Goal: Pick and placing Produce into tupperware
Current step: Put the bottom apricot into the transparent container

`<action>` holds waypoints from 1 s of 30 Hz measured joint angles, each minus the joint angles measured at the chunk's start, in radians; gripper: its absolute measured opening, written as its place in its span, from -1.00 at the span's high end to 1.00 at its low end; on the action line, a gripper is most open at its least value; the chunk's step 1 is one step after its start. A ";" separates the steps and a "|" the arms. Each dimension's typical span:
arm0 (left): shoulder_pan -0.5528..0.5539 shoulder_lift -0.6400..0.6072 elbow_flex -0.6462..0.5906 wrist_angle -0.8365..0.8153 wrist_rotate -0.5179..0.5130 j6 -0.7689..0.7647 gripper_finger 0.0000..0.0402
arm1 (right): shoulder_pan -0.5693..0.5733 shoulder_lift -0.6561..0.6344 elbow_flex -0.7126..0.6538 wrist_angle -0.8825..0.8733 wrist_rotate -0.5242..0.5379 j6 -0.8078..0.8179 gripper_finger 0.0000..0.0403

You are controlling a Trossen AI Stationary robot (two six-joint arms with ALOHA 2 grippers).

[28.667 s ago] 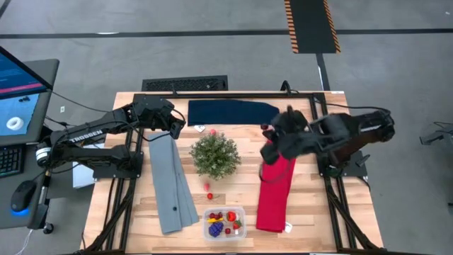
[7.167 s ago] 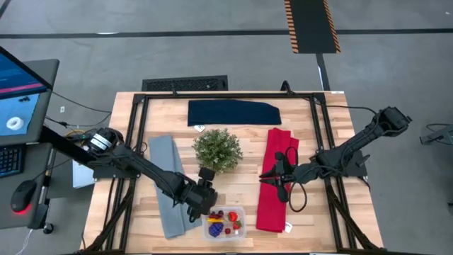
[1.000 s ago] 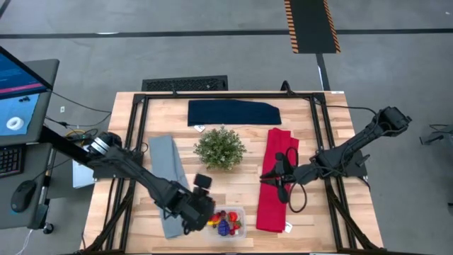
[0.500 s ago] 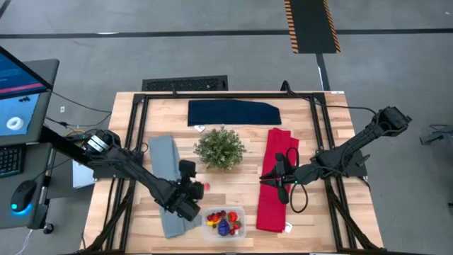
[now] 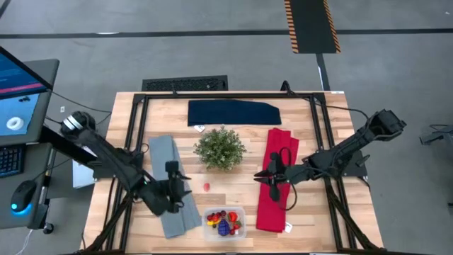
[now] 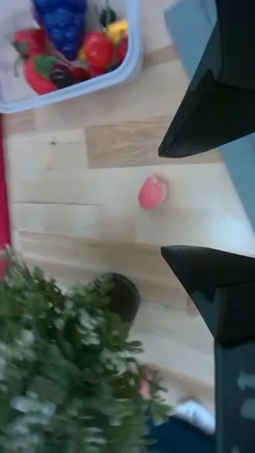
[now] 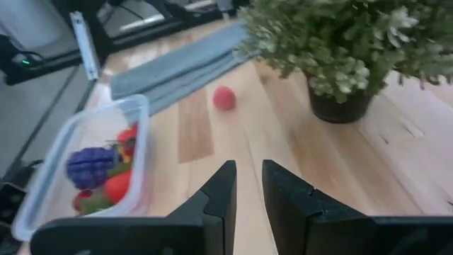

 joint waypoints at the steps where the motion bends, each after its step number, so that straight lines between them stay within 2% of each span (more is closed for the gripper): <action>1: 0.017 -0.038 -0.034 0.028 0.020 0.000 -0.02 | -0.006 0.005 0.005 -0.006 -0.009 0.000 0.54; 5: 0.101 -0.162 -0.142 0.131 0.055 0.010 -0.02 | -0.023 0.008 0.024 0.001 -0.033 -0.002 0.54; 8: 0.152 -0.218 -0.184 0.121 0.067 0.007 -0.02 | -0.023 0.008 0.027 0.000 -0.035 0.000 0.54; 11: 0.214 -0.241 -0.217 0.130 0.134 0.008 -0.02 | -0.023 0.008 0.028 0.006 -0.035 0.001 0.54; 16: 0.289 -0.222 -0.250 0.189 0.220 -0.010 -0.02 | -0.019 0.008 0.028 0.019 -0.037 0.001 0.54; 21: 0.292 -0.205 -0.256 0.189 0.219 -0.058 -0.02 | 0.004 0.008 0.028 0.022 -0.049 0.001 0.54; 25: 0.289 -0.169 -0.256 0.264 0.219 -0.078 -0.02 | 0.015 0.008 0.028 0.020 -0.049 0.000 0.54; 30: 0.284 -0.052 -0.251 0.366 0.361 0.026 -0.02 | 0.015 0.008 0.028 0.021 -0.049 0.001 0.54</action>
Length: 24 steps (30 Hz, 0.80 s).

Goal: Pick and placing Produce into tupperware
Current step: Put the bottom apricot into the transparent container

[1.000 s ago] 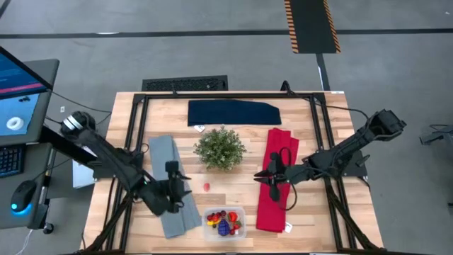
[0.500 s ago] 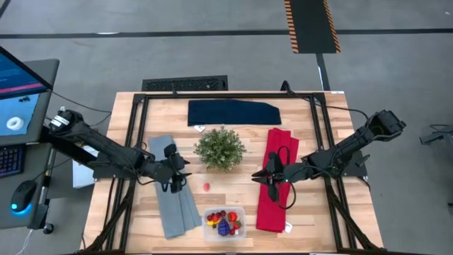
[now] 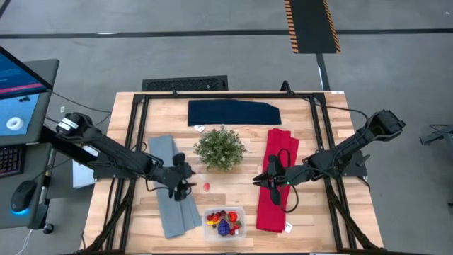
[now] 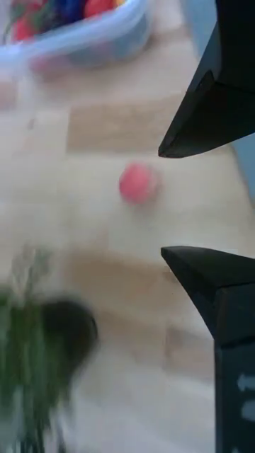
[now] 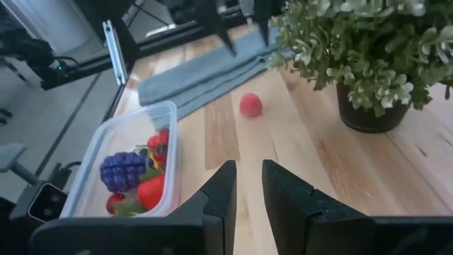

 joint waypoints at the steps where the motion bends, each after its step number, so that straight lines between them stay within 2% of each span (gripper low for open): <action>1: -0.006 0.025 0.007 0.023 0.025 0.020 -0.02 | 0.000 0.000 0.000 -0.002 0.000 0.000 0.54; 5: -0.012 0.101 0.011 0.074 0.026 0.042 -0.02 | 0.000 0.000 0.000 -0.001 0.000 0.000 0.54; 9: -0.005 0.168 0.011 0.100 -0.016 0.061 -0.02 | -0.002 0.000 0.000 0.001 0.000 -0.006 0.54; 18: 0.008 0.224 0.010 0.176 0.022 0.136 -0.02 | -0.002 0.000 -0.001 0.007 0.000 -0.028 0.54; 24: 0.012 0.224 0.010 0.205 0.109 0.145 -0.02 | -0.002 0.000 -0.001 0.005 0.000 -0.027 0.54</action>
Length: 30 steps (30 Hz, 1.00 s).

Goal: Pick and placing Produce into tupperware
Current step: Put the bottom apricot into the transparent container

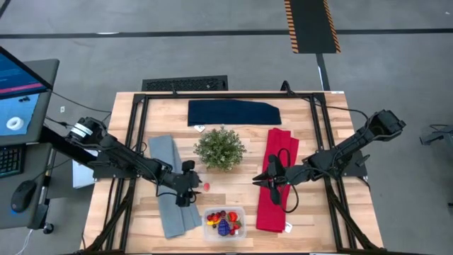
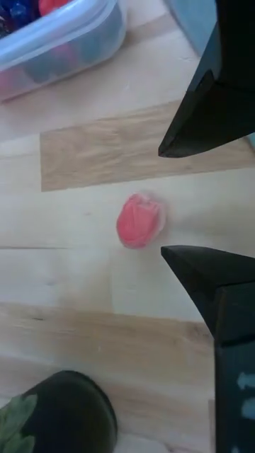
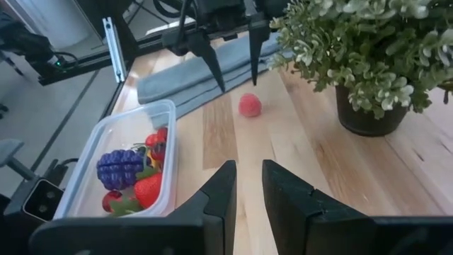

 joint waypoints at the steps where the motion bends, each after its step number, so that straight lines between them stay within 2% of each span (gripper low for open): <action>1: 0.000 0.000 0.000 0.004 -0.002 0.001 -0.02 | 0.000 0.000 0.000 0.001 0.000 0.000 0.54; 6: 0.020 0.000 0.000 0.012 -0.023 0.039 -0.02 | 0.000 0.000 0.000 0.002 0.000 0.000 0.54; 12: 0.059 0.000 0.000 0.028 0.025 0.053 -0.02 | 0.000 0.000 0.000 0.002 0.000 0.001 0.54; 19: 0.061 0.000 0.000 0.039 0.060 0.060 -0.02 | 0.000 0.000 0.000 0.002 0.000 0.001 0.54; 30: 0.062 -0.001 0.000 0.074 0.060 0.060 -0.02 | 0.000 0.000 0.000 0.006 0.000 0.001 0.54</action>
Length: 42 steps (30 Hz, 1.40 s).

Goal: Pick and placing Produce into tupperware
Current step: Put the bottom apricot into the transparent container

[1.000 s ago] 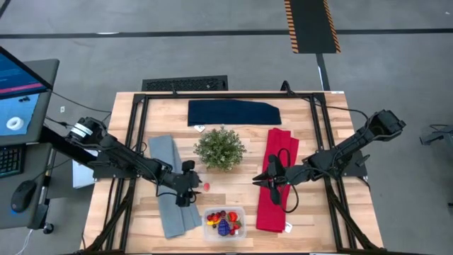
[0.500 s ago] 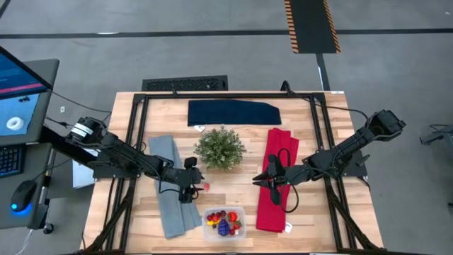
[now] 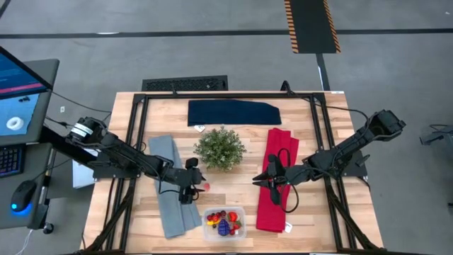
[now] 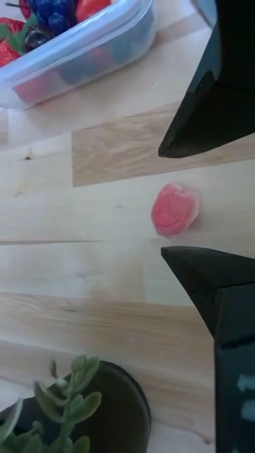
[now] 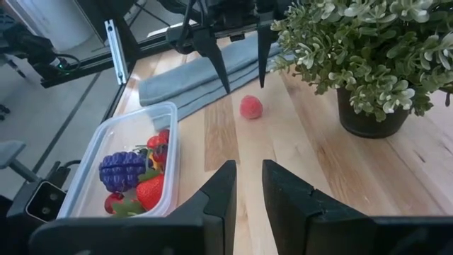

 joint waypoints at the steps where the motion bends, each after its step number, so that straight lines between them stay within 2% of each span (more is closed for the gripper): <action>1: 0.000 0.000 0.000 0.000 0.001 0.000 -0.02 | 0.000 0.000 0.000 0.000 0.000 0.000 0.54; 5: 0.005 0.009 0.000 0.006 0.007 0.001 -0.02 | 0.000 0.000 0.000 0.000 0.000 0.000 0.54; 11: 0.028 0.097 0.000 0.066 0.018 0.017 -0.02 | 0.000 0.000 0.000 0.005 0.000 0.000 0.54; 22: 0.032 0.115 0.000 0.078 0.046 0.011 -0.02 | 0.001 0.000 0.000 0.000 0.000 -0.004 0.54; 25: 0.033 0.115 0.000 0.080 0.053 0.010 0.08 | 0.001 0.000 0.000 0.000 0.000 -0.005 0.54; 31: 0.034 0.115 0.000 0.082 0.060 0.008 0.48 | 0.001 0.000 0.000 0.001 0.000 -0.007 0.54; 34: 0.033 0.115 0.000 0.100 0.068 0.008 0.61 | 0.001 0.000 0.000 0.002 0.000 -0.007 0.54; 38: 0.032 0.115 0.000 0.147 0.097 0.009 0.66 | 0.001 0.000 0.000 0.001 0.000 -0.007 0.54; 42: 0.029 0.115 0.016 0.140 0.130 0.006 0.59 | 0.001 0.000 0.000 0.002 0.000 -0.007 0.54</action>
